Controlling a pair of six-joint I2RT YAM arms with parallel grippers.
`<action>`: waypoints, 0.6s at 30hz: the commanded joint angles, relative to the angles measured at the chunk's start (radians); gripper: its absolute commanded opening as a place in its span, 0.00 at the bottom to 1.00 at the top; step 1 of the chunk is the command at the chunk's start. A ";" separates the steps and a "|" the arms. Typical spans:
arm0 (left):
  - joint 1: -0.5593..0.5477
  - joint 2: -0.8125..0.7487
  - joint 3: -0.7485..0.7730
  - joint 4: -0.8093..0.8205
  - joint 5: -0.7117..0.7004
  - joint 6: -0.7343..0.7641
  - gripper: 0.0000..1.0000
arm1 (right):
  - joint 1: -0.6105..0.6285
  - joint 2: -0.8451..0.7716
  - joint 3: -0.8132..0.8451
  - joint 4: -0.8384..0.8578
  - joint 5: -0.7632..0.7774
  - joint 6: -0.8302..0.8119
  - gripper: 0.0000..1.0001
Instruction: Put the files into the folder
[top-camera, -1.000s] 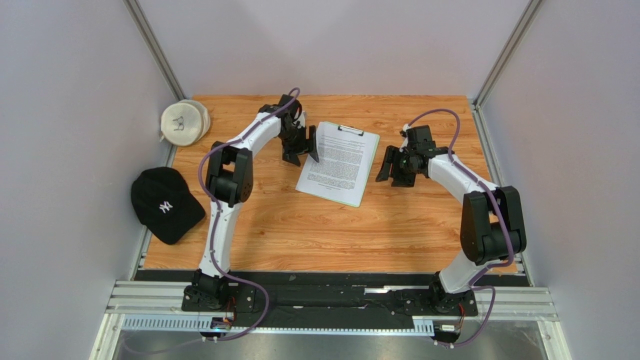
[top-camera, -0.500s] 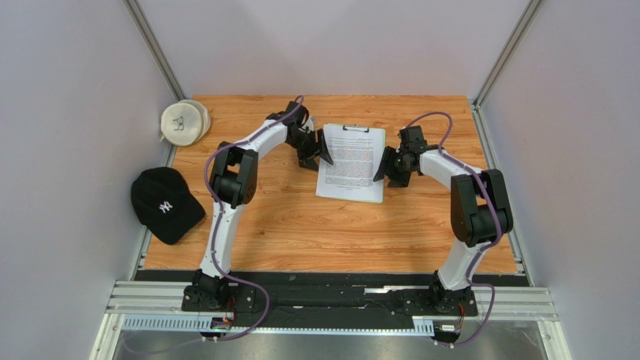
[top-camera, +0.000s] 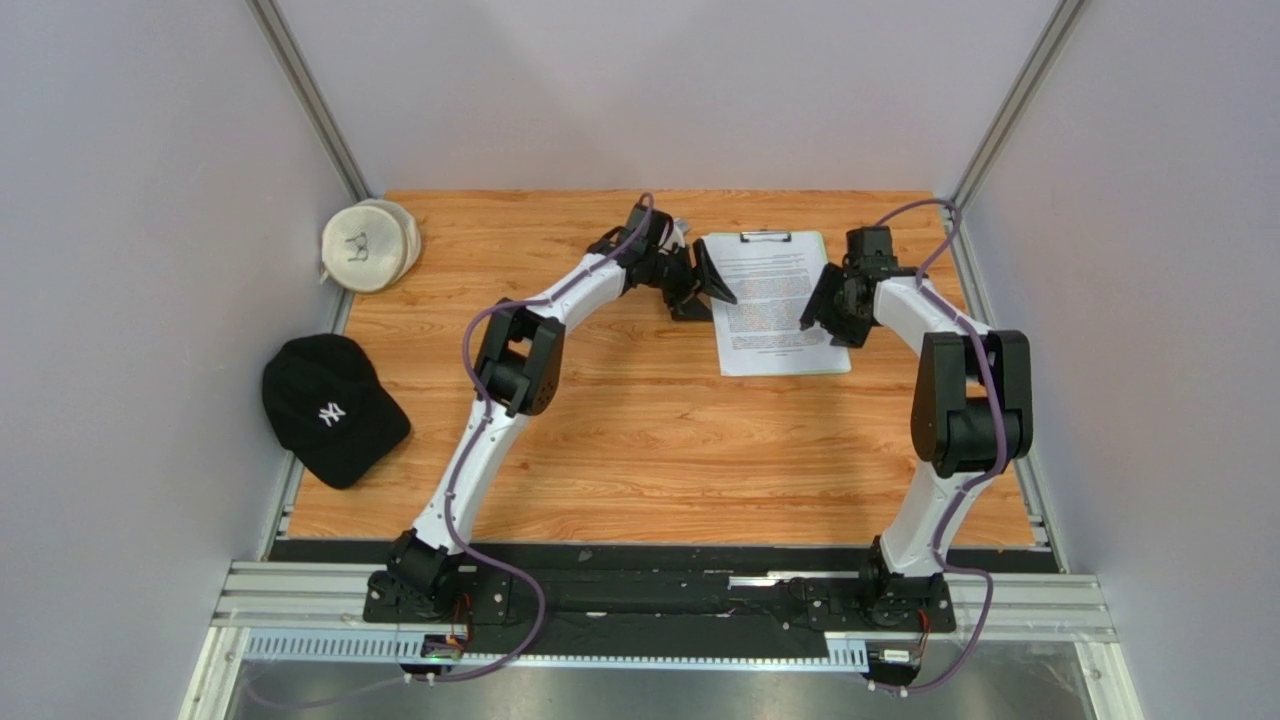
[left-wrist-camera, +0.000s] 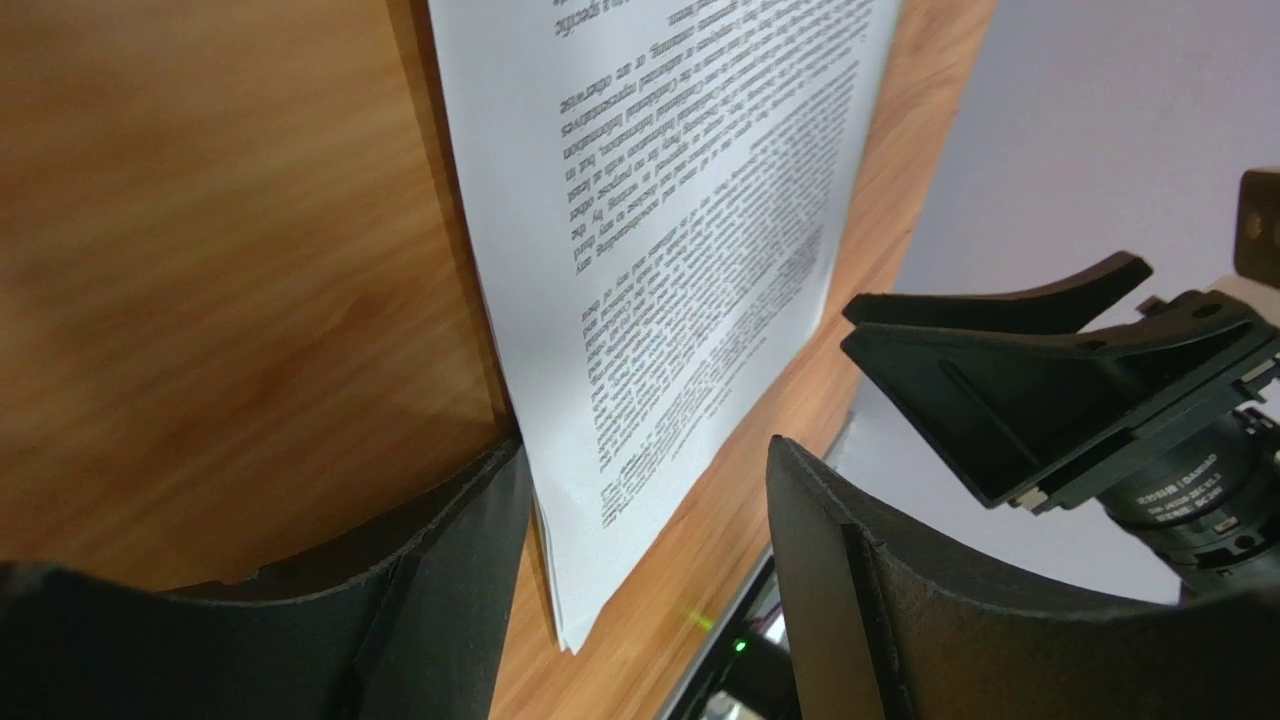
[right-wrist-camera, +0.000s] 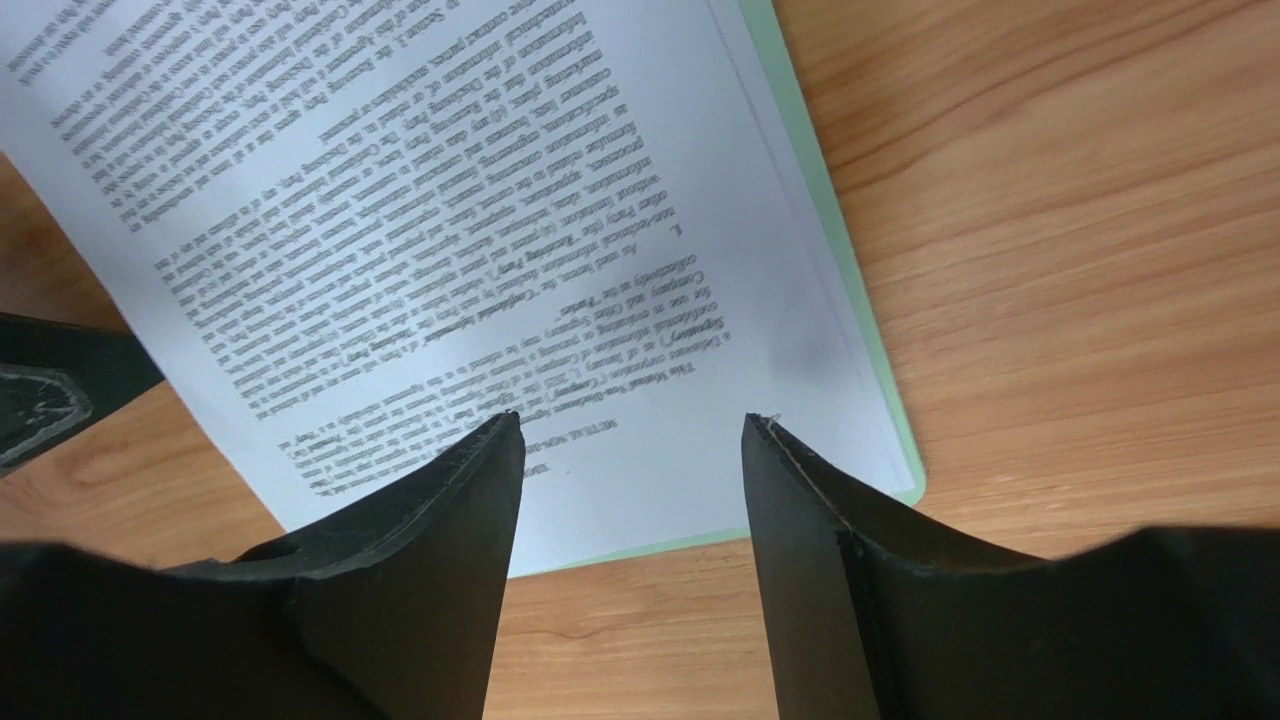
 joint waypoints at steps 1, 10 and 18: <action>-0.042 0.165 0.192 0.150 -0.024 -0.138 0.69 | -0.031 -0.064 0.104 -0.026 0.090 -0.057 0.60; 0.035 0.022 0.192 -0.005 -0.064 -0.054 0.82 | -0.008 -0.334 0.049 -0.138 0.018 -0.096 0.66; 0.021 -0.726 -0.324 -0.267 -0.260 0.293 0.86 | 0.303 -0.621 -0.049 -0.308 0.176 -0.076 0.67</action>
